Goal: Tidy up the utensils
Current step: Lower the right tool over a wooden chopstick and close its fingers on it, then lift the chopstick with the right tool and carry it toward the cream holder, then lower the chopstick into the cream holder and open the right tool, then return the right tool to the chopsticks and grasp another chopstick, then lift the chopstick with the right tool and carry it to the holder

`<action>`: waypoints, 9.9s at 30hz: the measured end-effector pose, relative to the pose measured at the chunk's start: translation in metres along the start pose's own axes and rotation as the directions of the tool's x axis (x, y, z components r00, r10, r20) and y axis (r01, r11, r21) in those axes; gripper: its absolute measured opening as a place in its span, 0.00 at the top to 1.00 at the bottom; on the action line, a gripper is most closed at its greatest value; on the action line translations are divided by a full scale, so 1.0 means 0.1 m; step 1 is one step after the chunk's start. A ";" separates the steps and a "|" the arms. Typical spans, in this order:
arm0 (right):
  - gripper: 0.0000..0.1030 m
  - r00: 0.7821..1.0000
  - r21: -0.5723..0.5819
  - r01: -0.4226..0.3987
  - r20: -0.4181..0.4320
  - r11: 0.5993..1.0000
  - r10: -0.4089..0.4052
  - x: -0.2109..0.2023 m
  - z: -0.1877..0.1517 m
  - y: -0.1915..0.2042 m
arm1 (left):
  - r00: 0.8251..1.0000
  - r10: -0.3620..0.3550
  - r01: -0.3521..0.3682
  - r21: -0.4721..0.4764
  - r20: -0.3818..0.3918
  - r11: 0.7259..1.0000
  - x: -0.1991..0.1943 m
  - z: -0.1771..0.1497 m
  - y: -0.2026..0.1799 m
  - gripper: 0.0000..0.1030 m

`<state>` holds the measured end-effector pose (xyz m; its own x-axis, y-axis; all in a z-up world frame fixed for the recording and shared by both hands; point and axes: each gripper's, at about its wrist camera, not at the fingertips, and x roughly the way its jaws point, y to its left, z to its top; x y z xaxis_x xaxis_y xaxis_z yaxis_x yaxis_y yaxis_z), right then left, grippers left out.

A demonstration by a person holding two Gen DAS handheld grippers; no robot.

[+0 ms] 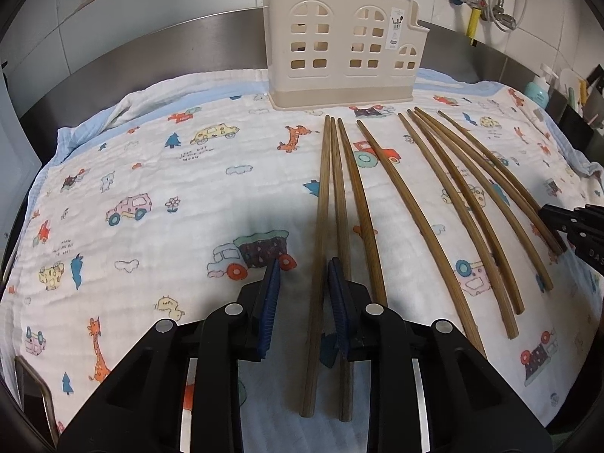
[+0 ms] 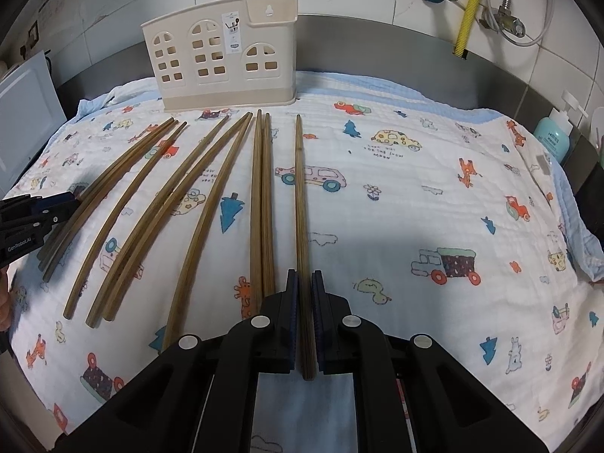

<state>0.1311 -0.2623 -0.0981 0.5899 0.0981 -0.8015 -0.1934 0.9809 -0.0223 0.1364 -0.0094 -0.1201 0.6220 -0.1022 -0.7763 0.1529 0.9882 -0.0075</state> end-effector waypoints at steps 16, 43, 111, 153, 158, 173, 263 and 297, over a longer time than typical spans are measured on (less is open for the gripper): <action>0.93 0.999 0.012 0.009 0.035 1.000 -0.009 -0.15 0.01 0.01 | 1.000 -0.009 0.008 -0.065 -0.019 0.998 0.00 0.03 0.05 0.91; 0.93 0.976 -0.003 -0.045 0.211 0.999 0.045 -0.91 0.42 0.11 | 0.986 -0.138 0.147 -0.099 0.096 0.984 -0.40 0.10 0.13 0.94; 0.93 0.915 -0.148 -0.093 0.376 0.985 0.143 -1.74 1.90 0.15 | 0.944 -0.209 0.206 0.037 0.257 0.978 -1.13 1.06 0.10 0.95; 0.93 0.974 -0.164 -0.055 0.206 0.985 0.089 -0.61 2.70 0.26 | 0.954 -0.104 0.112 -0.012 0.281 0.994 -0.72 2.56 0.24 0.94; 0.91 0.969 -0.153 -0.054 0.229 0.987 0.089 -0.67 2.70 0.22 | 0.945 -0.115 0.124 -0.010 0.305 0.992 -0.76 2.57 0.23 0.92; 0.88 0.942 -0.138 -0.068 0.316 0.988 0.109 -1.33 1.94 0.10 | 0.916 -0.114 0.127 -0.010 0.386 0.992 -1.48 1.90 0.25 0.90; 0.94 0.997 -0.076 -0.074 0.025 0.994 0.076 -0.10 -0.03 0.06 | 0.995 -0.089 0.090 -0.032 0.039 0.995 -0.27 -0.15 -0.04 0.95; 0.94 0.934 -0.133 -0.142 0.310 0.981 0.177 -1.45 1.41 0.13 | 0.948 -0.172 0.177 0.006 0.267 0.984 -1.01 0.77 0.11 0.95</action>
<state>0.1536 -0.2399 0.1023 0.7601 0.3172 -0.5671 -0.3774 0.9260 0.0122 0.1341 0.0030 0.0069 0.7686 -0.2973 -0.5664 0.2652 0.9539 -0.1408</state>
